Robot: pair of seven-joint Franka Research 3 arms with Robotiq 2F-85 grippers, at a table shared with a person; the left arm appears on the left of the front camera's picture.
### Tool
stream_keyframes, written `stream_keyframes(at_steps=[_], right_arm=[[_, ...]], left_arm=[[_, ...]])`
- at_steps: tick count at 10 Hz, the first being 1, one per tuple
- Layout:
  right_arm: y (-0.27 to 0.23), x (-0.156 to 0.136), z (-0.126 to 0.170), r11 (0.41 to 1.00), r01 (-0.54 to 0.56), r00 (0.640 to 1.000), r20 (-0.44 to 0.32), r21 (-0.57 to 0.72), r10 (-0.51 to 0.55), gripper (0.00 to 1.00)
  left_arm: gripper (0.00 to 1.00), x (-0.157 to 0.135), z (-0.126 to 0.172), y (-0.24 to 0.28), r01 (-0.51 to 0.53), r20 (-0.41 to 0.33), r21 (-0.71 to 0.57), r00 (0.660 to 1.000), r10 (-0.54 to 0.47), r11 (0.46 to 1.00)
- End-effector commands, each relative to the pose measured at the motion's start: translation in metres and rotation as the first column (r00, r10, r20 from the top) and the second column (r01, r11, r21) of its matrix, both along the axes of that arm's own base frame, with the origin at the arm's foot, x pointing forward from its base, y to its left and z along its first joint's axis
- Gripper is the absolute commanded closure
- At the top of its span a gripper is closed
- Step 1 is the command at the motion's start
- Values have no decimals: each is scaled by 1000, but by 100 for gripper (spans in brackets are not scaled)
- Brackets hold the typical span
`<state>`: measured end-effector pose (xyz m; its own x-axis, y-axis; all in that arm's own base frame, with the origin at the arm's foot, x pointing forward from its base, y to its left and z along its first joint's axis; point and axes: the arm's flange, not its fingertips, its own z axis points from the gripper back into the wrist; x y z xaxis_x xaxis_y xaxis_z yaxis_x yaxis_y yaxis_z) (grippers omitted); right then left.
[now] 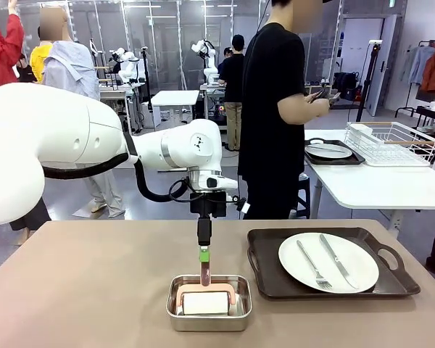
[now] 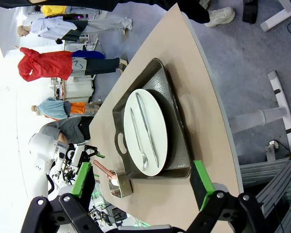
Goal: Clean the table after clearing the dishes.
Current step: When the left (or right) Handle tray is removed, use the left hand (or right hand) to clean the left (or right) side of the table with the Lint Roller.
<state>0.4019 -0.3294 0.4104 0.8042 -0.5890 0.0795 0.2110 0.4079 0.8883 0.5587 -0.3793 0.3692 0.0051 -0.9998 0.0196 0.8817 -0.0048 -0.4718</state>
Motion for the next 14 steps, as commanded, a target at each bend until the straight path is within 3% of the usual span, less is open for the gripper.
stream_keyframes(at_steps=[1,4,8,13,14], right_arm=[[0,-1,2,1000,2,1000,5,1,-2,0],[0,-1,2,1000,2,1000,5,1,-2,0],[0,-1,2,1000,2,1000,5,1,-2,0],[0,-1,2,1000,2,1000,5,1,-2,0],[0,-1,2,1000,2,1000,5,1,-2,0]], left_arm=[[0,-7,-3,5,-17,-68,-17,998,16,1000],[7,-3,-6,5,-26,-110,-26,994,23,999],[46,0,-3,5,-53,-134,-62,990,44,997],[95,-1,-2,4,-40,-140,-13,989,37,999],[100,-1,0,4,-43,-137,-20,990,40,999]])
